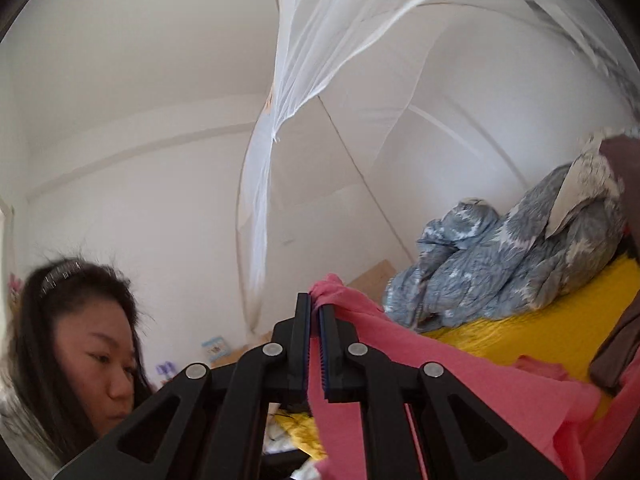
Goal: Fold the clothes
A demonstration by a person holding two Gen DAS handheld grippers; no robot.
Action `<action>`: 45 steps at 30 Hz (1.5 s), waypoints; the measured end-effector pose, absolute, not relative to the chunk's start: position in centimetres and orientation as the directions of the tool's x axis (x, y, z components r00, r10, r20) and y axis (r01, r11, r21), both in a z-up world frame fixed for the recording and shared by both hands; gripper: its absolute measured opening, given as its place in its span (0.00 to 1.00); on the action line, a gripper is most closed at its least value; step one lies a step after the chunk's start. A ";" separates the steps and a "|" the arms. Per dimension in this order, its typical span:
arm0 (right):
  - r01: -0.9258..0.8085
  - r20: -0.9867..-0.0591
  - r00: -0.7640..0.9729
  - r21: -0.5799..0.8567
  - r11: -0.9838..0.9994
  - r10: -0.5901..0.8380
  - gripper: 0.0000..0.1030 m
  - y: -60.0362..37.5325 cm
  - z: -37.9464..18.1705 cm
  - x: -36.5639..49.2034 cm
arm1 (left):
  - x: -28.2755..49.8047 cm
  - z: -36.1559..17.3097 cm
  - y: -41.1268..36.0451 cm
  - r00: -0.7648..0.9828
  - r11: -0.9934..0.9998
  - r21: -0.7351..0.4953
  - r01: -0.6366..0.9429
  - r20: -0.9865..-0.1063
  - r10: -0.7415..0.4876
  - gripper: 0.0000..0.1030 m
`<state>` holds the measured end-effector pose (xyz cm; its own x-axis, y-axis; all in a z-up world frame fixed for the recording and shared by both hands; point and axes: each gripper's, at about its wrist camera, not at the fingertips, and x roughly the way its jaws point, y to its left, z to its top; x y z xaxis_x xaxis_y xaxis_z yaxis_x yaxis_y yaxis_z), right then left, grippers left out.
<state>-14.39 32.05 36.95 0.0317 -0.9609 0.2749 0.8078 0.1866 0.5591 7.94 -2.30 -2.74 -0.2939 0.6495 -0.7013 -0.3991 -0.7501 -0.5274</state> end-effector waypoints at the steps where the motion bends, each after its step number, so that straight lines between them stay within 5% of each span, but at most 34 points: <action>1: 0.796 0.298 0.042 0.567 0.212 -0.954 0.04 32.2 37.1 -14.7 | 8.1 -2.9 -1.9 -0.278 -0.748 -0.521 -0.412 -0.710 0.647 0.05; 6: 0.754 0.357 0.105 0.580 0.308 -0.928 0.04 32.0 37.1 -15.6 | 8.9 -3.0 -1.5 -0.254 -0.740 -0.507 -0.443 -0.720 0.646 0.05; 12: 0.769 0.203 0.291 0.532 0.355 -0.935 0.07 28.9 36.2 -12.1 | 8.7 -1.8 -4.2 -0.346 -0.740 -0.558 -0.376 -0.656 0.671 0.16; 20: 0.726 -0.042 0.448 0.600 0.336 -0.893 0.09 21.6 32.4 -7.8 | 9.8 -3.6 -0.2 -0.210 -0.764 -0.424 -0.485 -0.792 0.573 0.18; 22: 0.749 -0.157 0.420 0.616 0.244 -0.894 0.26 20.1 31.6 -7.5 | 10.0 -3.6 -0.4 -0.210 -0.769 -0.418 -0.483 -0.798 0.565 0.19; 24: 0.792 -0.300 0.395 0.590 0.157 -0.868 0.48 19.3 30.5 -6.8 | 10.4 -3.0 -1.5 -0.225 -0.762 -0.447 -0.468 -0.774 0.592 0.35; 27: 0.843 -0.402 0.339 0.531 0.085 -0.851 0.50 20.2 29.8 -5.9 | 11.4 -0.6 -4.3 -0.289 -0.729 -0.486 -0.482 -0.697 0.656 0.68; 30: 0.835 -0.355 0.256 0.551 0.021 -0.899 0.51 23.4 29.7 -7.0 | 12.9 2.3 -7.5 -0.404 -0.724 -0.474 -0.501 -0.612 0.680 0.73; 34: 0.797 -0.284 0.082 0.595 -0.109 -0.955 0.73 26.9 29.7 -9.3 | 13.7 5.9 -12.8 -0.568 -0.791 -0.438 -0.427 -0.552 0.611 0.77; 39: 0.696 -0.465 -0.195 0.554 -0.456 -0.864 0.73 24.0 28.4 -13.7 | 7.3 9.9 -15.0 -0.644 -0.856 -0.448 -0.257 -0.581 0.498 0.82; 45: 0.614 -0.672 -0.294 0.412 -0.673 -0.680 0.73 17.5 26.7 -19.8 | -6.5 7.4 -16.7 -0.602 -0.798 -0.600 -0.064 -0.615 0.510 0.82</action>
<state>-19.83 17.55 26.67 -0.2942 -0.6800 -0.6716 0.6144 -0.6728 0.4121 -6.45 -16.74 7.39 -0.6020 0.5098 -0.6146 -0.0636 -0.7978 -0.5995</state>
